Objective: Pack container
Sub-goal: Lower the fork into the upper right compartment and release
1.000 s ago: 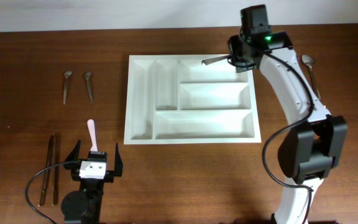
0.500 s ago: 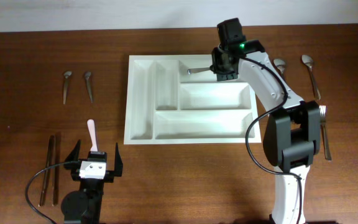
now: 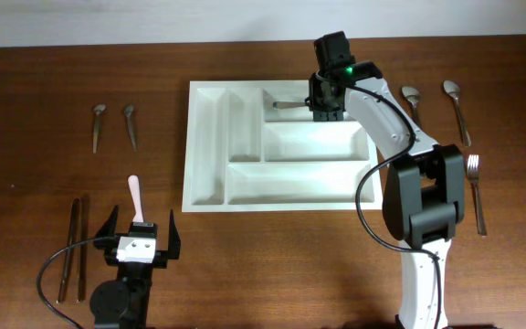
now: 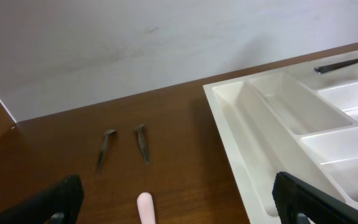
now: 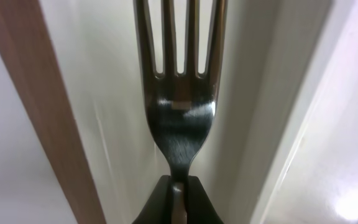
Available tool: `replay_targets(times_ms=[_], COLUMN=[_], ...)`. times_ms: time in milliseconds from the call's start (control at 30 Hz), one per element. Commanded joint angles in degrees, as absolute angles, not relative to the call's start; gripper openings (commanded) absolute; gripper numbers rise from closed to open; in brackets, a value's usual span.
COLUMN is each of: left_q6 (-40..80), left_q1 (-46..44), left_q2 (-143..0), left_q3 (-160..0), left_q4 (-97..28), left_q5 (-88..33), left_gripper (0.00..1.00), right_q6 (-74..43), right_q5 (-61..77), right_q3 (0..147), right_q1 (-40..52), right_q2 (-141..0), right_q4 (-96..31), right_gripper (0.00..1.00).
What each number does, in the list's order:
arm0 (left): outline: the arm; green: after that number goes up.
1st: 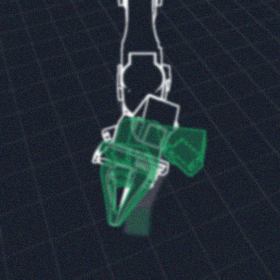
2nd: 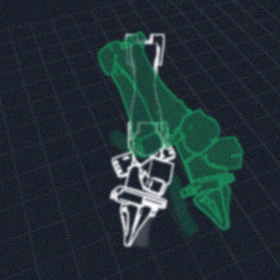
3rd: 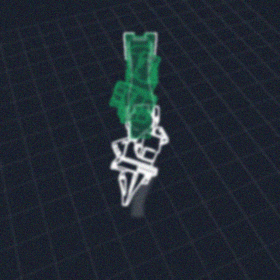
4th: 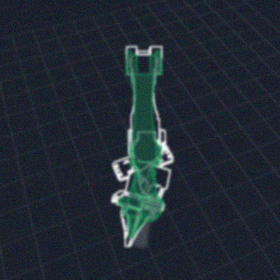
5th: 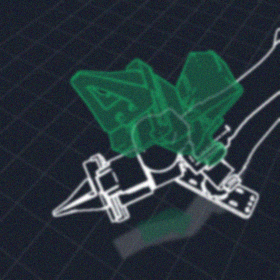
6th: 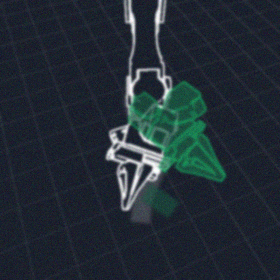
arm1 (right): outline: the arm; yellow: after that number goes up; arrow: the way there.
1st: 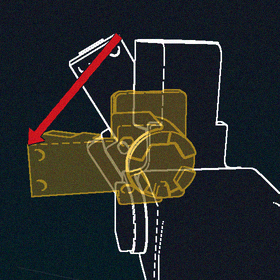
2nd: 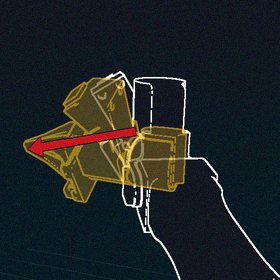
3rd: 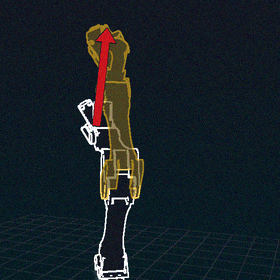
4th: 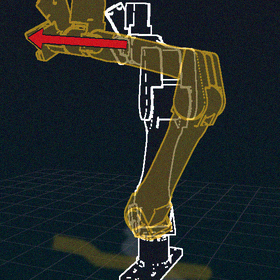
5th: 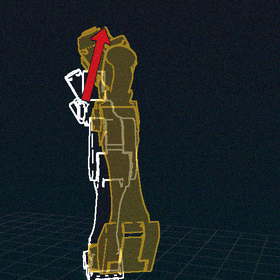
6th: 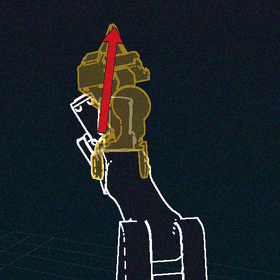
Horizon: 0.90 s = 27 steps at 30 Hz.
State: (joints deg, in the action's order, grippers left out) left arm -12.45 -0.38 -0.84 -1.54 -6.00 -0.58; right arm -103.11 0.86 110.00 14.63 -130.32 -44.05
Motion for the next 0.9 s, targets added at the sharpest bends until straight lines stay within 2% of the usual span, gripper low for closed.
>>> replay_targets(times_ms=[0, 133, 233, 267, 367, 500, 633, 867], left_q6=[-12.51, -12.51, -12.51, -12.51, -12.51, -12.51, -12.51, -12.51], left_q1=[-0.1, -0.1, -0.1, -0.1, -0.1, -0.1, -0.1, -0.1], left_q2=[-0.36, -0.36, -0.36, -0.36, -0.36, -0.36, -0.36, -0.36], left_q3=[-1.1, -1.1, -1.1, -1.1, -1.1, -1.1, -1.1, -1.1], left_q4=[-5.82, -5.82, -5.82, -5.82, -5.82, -5.82, -5.82, -5.82], left_q5=[-0.16, -0.16, -0.16, -0.16, -0.16, -0.16, -0.16, -0.19], left_gripper=[0.99, 0.99, 0.99, 0.99, 0.99, 0.99, 0.99, 0.99], right_q6=[-104.47, -104.42, -102.48, -100.51, -94.08, -82.67, -70.52, -43.9], right_q5=[-0.95, -1.21, -2.44, -2.44, -2.44, -2.11, -1.74, -1.78], right_q3=[110.78, 110.78, 110.78, 110.78, 110.8, 110.98, 113.93, 123.85], right_q1=[14.94, 14.92, 14.83, 14.59, 13.93, 12.58, 10.83, 7.99], right_q2=[-131.81, -131.85, -131.85, -131.85, -131.85, -131.83, -131.44, -127.48], right_q4=[-43.88, -43.86, -43.24, -42.54, -40.88, -37.21, -36.58, -40.47], right_gripper=[0.08, 0.1, 0.31, 0.44, 0.68, 0.86, 0.98, 0.99])
